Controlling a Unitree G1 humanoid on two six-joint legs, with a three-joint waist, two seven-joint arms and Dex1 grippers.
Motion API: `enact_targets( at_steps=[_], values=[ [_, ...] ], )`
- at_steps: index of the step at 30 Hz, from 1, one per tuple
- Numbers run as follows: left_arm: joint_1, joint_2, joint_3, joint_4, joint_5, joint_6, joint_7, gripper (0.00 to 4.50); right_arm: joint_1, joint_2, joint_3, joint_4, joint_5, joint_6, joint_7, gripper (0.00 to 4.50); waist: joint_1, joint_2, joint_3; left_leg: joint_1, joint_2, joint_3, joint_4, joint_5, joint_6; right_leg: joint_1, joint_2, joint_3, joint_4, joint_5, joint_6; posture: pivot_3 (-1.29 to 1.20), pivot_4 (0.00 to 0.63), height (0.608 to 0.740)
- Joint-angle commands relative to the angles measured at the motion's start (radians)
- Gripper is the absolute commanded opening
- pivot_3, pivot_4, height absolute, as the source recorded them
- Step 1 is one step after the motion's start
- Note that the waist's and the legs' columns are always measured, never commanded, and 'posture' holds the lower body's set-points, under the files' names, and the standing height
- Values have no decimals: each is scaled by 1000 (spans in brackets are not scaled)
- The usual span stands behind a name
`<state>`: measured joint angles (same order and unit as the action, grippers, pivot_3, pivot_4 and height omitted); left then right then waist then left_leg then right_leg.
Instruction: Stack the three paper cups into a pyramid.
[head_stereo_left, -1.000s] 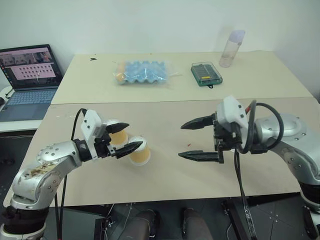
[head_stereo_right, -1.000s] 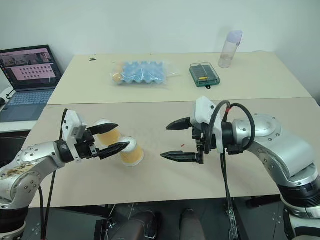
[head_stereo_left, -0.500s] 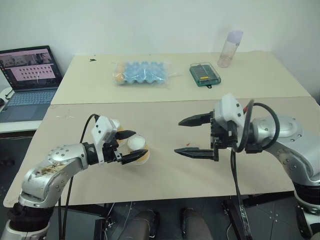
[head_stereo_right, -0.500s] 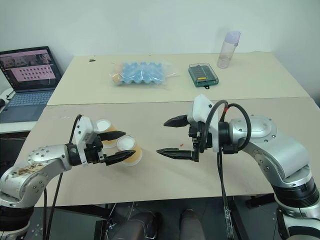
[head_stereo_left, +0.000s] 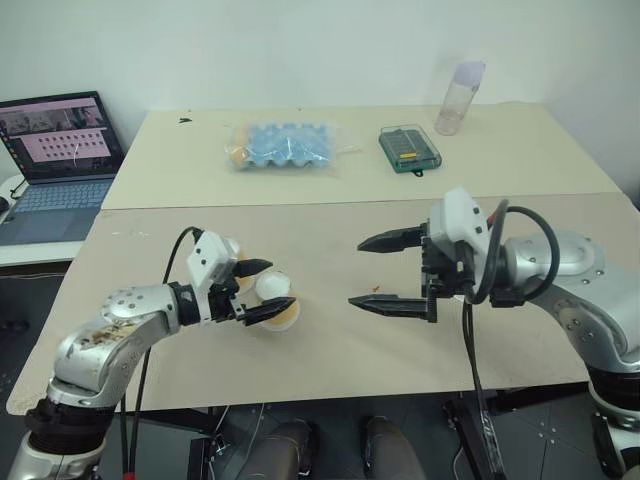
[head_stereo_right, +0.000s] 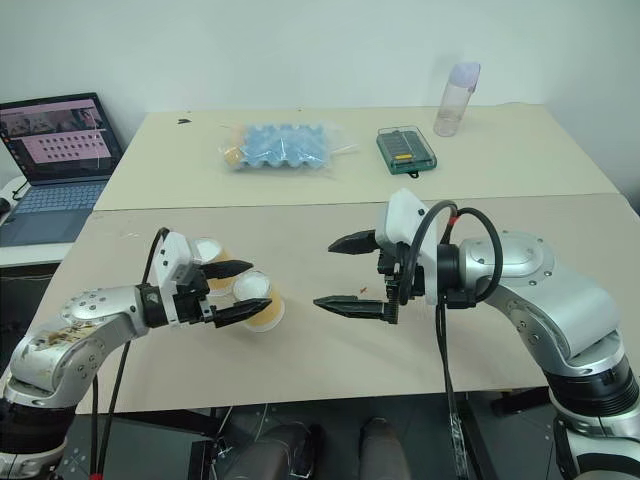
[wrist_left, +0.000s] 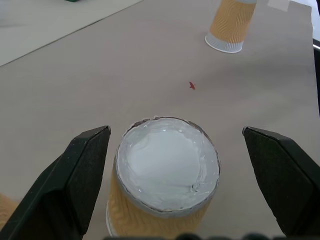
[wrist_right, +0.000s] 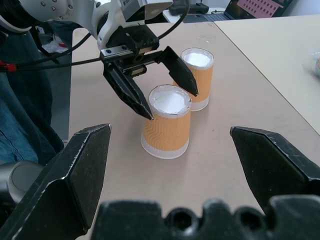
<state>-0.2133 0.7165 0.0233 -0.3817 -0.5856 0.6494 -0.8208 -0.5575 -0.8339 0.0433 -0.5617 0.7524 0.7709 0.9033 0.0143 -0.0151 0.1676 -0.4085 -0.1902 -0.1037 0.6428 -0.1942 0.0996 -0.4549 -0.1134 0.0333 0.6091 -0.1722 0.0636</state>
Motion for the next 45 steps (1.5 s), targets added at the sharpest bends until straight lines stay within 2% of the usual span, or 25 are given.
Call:
enact_targets(
  at_steps=[1,10,12,13,17,19,26,30,34,37,45],
  values=[
    [7,1,-11,13,36,-44,-16,4500,-24,-4,-51,-39,26,3,-10,4480,0,0,0,0,0,0,0,0,0,0,0,0,0,0,0,0,150,740],
    [-26,-31,-16,66,77,-67,-12,4500,-16,-7,-53,-36,16,-6,-28,4480,0,0,0,0,0,0,0,0,0,0,0,0,0,0,0,0,150,740],
    [-31,-36,-17,73,87,-73,-15,3997,-15,-6,-52,-35,13,-7,-31,4500,0,0,0,0,0,0,0,0,0,0,0,0,0,0,0,0,150,740],
    [-33,-38,-18,75,92,-77,-17,3891,-15,-7,-52,-34,11,-8,-31,4500,0,0,0,0,0,0,0,0,0,0,0,0,0,0,0,0,150,740],
    [-41,-43,-21,81,101,-81,-22,2352,-15,-9,-53,-31,7,-12,-33,4500,-1,0,0,0,0,0,0,0,0,0,0,0,0,0,0,0,150,740],
    [-46,-46,-24,82,103,-83,-25,2087,-13,-11,-55,-30,4,-13,-36,4500,-1,0,0,0,0,0,0,0,0,0,0,0,0,0,0,0,150,740],
    [-87,-69,-51,83,111,-98,-43,1939,4,-24,-65,-17,-23,-20,-36,4500,1,0,0,0,0,0,0,0,0,0,0,0,0,0,0,0,150,740],
    [-235,-125,-105,126,109,-109,-86,1939,18,-61,-96,23,-63,-42,-24,4500,13,0,0,0,0,0,2,0,0,1,0,0,0,1,0,0,150,740],
    [-365,-197,-156,235,117,-127,-135,1939,34,-87,-129,49,-87,-58,-14,4500,22,-1,0,0,-1,0,4,0,0,1,0,-1,0,2,0,0,150,740],
    [-458,-256,-226,384,186,-214,-186,1939,46,-109,-169,63,-94,-65,-5,4500,22,-1,0,-1,0,1,4,1,0,3,0,0,0,2,0,0,150,740],
    [-573,-414,-327,655,276,-353,-292,1939,83,-157,-239,62,-107,-71,12,4500,24,-1,0,-4,0,1,5,1,-1,2,0,0,0,2,-1,0,150,740]
  ],
)
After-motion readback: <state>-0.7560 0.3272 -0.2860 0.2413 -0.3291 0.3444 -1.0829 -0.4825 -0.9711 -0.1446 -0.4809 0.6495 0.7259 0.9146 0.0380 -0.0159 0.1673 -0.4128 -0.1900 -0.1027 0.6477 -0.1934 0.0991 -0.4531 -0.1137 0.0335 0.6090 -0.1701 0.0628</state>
